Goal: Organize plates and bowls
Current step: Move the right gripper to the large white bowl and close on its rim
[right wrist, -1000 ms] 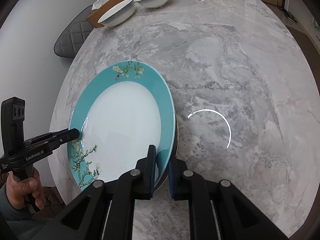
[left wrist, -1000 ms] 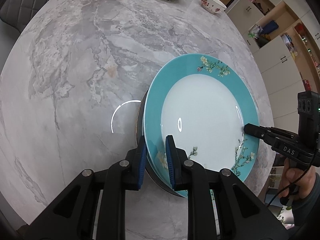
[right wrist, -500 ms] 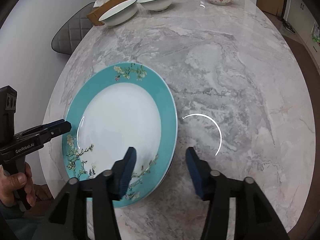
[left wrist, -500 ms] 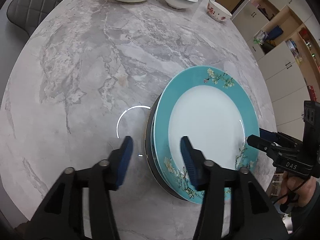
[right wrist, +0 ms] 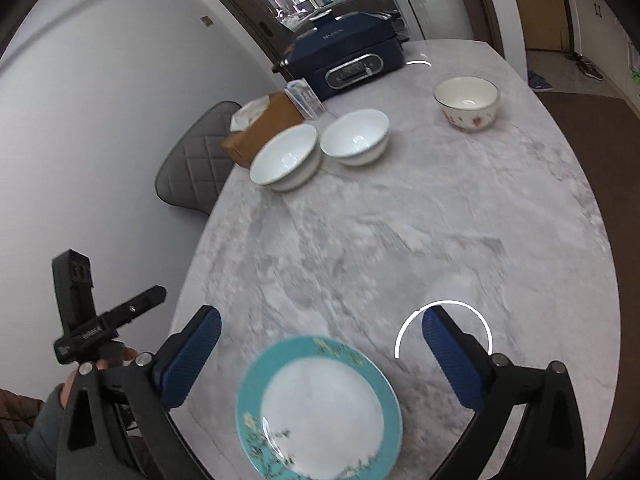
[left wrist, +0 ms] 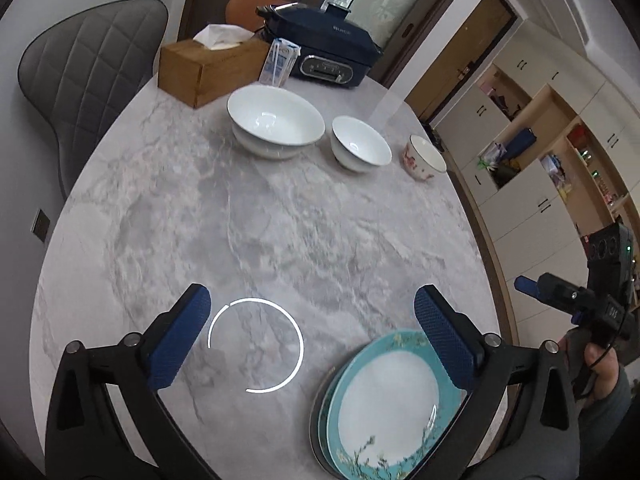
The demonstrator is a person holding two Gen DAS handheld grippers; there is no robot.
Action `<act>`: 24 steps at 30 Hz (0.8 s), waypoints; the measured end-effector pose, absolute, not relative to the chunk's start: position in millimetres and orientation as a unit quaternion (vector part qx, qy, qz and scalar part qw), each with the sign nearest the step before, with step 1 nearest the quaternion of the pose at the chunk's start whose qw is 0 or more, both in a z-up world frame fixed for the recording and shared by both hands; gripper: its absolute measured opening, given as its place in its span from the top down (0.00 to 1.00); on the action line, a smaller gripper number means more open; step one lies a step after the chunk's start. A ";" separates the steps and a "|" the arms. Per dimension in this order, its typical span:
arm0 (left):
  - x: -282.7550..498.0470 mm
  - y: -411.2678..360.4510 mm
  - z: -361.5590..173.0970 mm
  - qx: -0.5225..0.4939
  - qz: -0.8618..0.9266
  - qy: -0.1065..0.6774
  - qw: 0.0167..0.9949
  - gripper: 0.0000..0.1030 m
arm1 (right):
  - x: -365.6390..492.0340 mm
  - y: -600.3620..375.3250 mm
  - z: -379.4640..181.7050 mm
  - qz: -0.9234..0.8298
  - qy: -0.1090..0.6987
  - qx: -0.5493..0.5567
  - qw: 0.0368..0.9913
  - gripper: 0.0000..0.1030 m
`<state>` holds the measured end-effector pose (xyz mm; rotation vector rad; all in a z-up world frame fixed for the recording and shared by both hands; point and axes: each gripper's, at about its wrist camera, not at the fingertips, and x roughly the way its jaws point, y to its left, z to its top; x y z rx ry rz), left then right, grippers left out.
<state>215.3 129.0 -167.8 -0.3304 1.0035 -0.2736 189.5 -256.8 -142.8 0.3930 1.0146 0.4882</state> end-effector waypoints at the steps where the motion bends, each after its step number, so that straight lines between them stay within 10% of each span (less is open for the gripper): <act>1: 229.7 131.3 -164.3 -0.156 -0.125 0.479 0.855 0.00 | 208.7 -250.7 -136.8 0.241 0.478 0.187 0.824 0.00; 24: 495.5 168.2 -267.8 -0.197 0.008 0.556 0.807 0.01 | 533.3 -65.2 -199.6 0.290 0.556 -0.013 0.779 0.26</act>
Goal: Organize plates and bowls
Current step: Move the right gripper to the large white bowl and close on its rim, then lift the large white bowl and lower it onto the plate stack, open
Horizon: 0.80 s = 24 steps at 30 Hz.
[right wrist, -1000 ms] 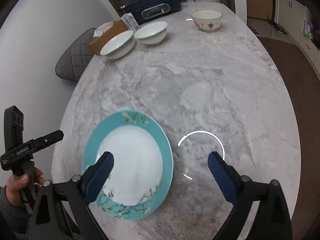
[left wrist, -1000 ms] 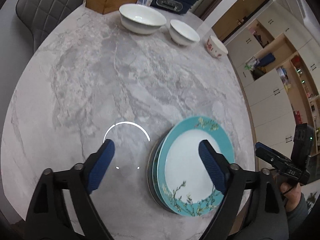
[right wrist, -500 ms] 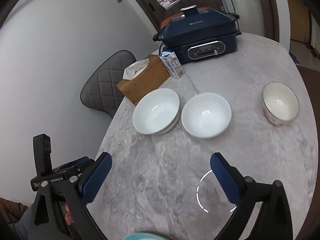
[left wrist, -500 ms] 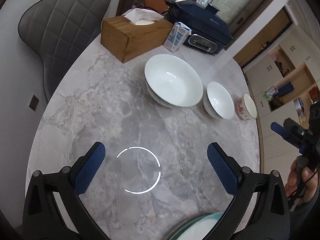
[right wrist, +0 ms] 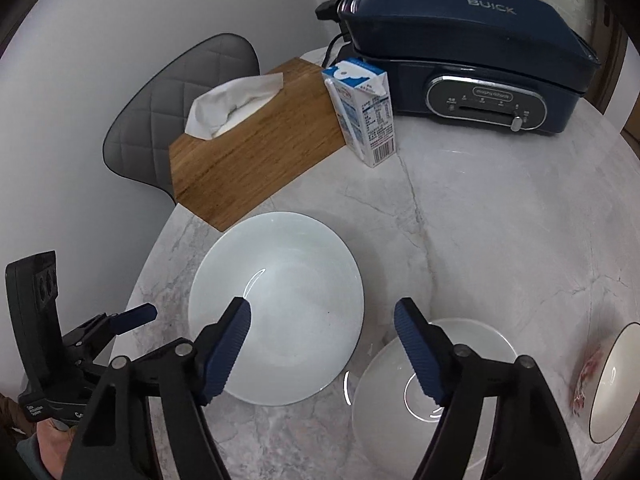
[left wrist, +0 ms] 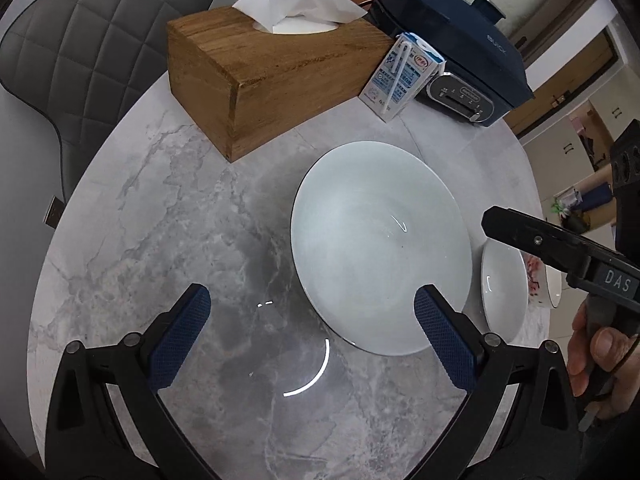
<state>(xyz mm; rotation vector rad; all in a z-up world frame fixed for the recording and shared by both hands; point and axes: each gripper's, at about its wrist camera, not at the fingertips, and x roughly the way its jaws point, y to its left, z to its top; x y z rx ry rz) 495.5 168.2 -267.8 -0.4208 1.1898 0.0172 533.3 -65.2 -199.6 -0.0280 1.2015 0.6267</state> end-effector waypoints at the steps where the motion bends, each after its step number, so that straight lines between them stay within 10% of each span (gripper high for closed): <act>1: 499.2 167.8 -273.4 -0.194 0.009 0.559 0.806 0.01 | 536.0 -62.4 -204.4 0.289 0.558 -0.021 0.777 0.28; 15: 518.4 164.3 -317.0 -0.191 0.008 0.583 0.790 0.70 | 551.1 -35.5 -240.9 0.282 0.584 -0.092 0.755 0.57; 24: 525.8 157.7 -320.8 -0.194 0.000 0.585 0.787 0.84 | 554.7 -44.4 -248.3 0.262 0.594 -0.104 0.753 0.89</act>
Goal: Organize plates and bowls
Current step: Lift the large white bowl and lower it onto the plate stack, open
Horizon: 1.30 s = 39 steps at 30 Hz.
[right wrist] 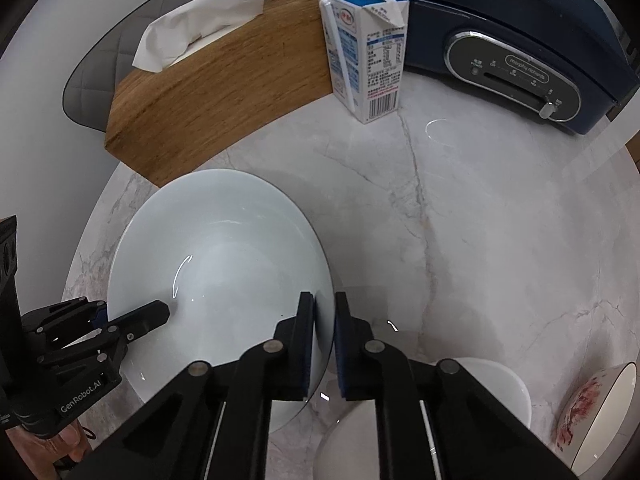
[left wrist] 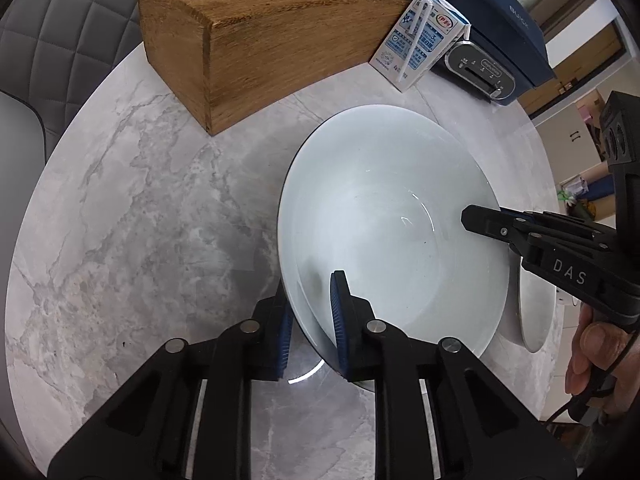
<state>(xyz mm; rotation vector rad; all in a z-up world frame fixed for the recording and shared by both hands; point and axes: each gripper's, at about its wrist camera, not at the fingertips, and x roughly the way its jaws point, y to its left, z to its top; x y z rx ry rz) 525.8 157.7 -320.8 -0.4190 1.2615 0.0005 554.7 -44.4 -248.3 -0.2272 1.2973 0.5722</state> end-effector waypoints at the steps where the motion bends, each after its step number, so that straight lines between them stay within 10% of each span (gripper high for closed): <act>1: 526.3 157.3 -320.9 -0.195 0.000 0.586 0.786 0.85 | 554.0 -44.5 -247.9 0.260 0.593 -0.106 0.755 0.89; 39: 342.6 36.6 -268.7 -0.107 -0.103 0.627 0.764 0.86 | 333.5 -203.3 -236.0 0.230 0.591 0.077 0.769 0.91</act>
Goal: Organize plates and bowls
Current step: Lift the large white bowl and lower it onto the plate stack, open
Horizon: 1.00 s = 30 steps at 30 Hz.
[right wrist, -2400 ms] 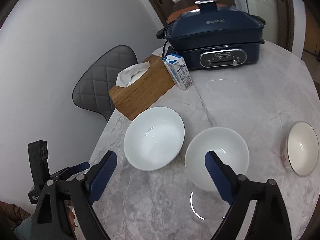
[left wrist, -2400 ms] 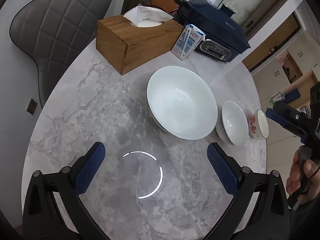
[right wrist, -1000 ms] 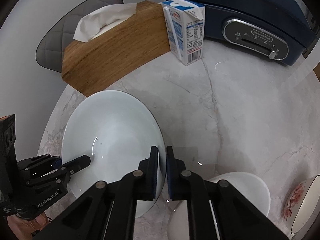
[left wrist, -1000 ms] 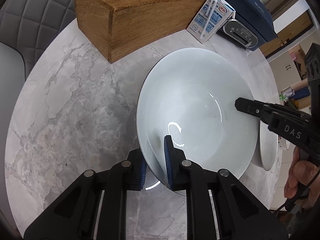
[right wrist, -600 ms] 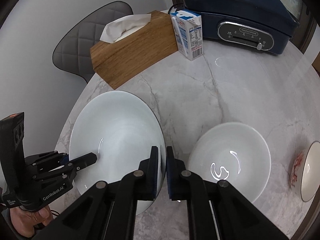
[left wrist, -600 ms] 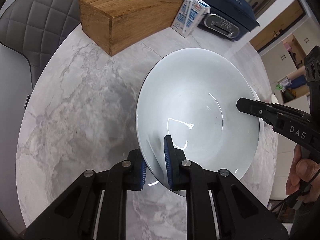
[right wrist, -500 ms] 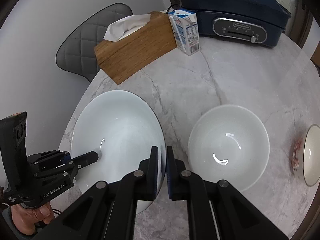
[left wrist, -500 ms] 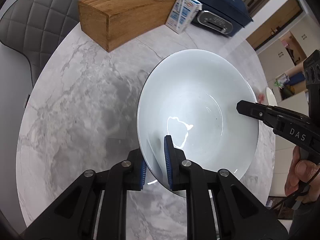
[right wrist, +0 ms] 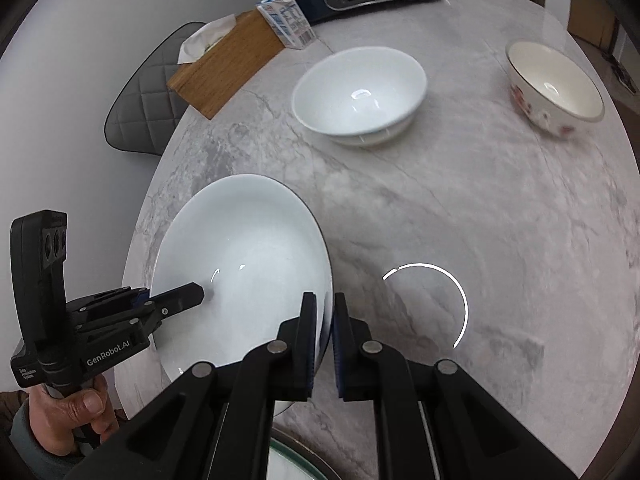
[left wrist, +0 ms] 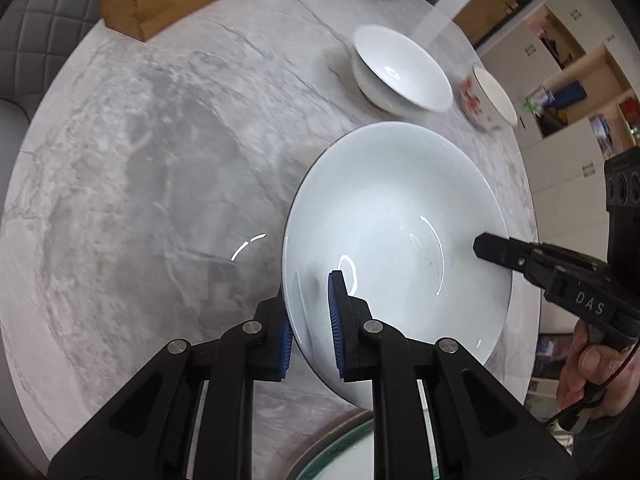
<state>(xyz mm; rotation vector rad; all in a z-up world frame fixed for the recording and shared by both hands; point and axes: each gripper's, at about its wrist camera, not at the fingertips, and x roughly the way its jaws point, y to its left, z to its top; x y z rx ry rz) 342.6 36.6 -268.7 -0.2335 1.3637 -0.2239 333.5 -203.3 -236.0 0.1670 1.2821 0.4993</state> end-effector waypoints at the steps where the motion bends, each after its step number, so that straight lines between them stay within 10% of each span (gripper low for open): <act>1: 338.4 29.1 -270.7 -0.101 -0.107 0.628 0.764 0.86 | 326.4 -211.5 -241.0 0.224 0.593 0.085 0.768 0.91; 30: 332.1 -21.7 -295.7 -0.083 -0.127 0.618 0.771 0.73 | 284.3 -267.4 -272.1 0.187 0.576 0.128 0.786 0.88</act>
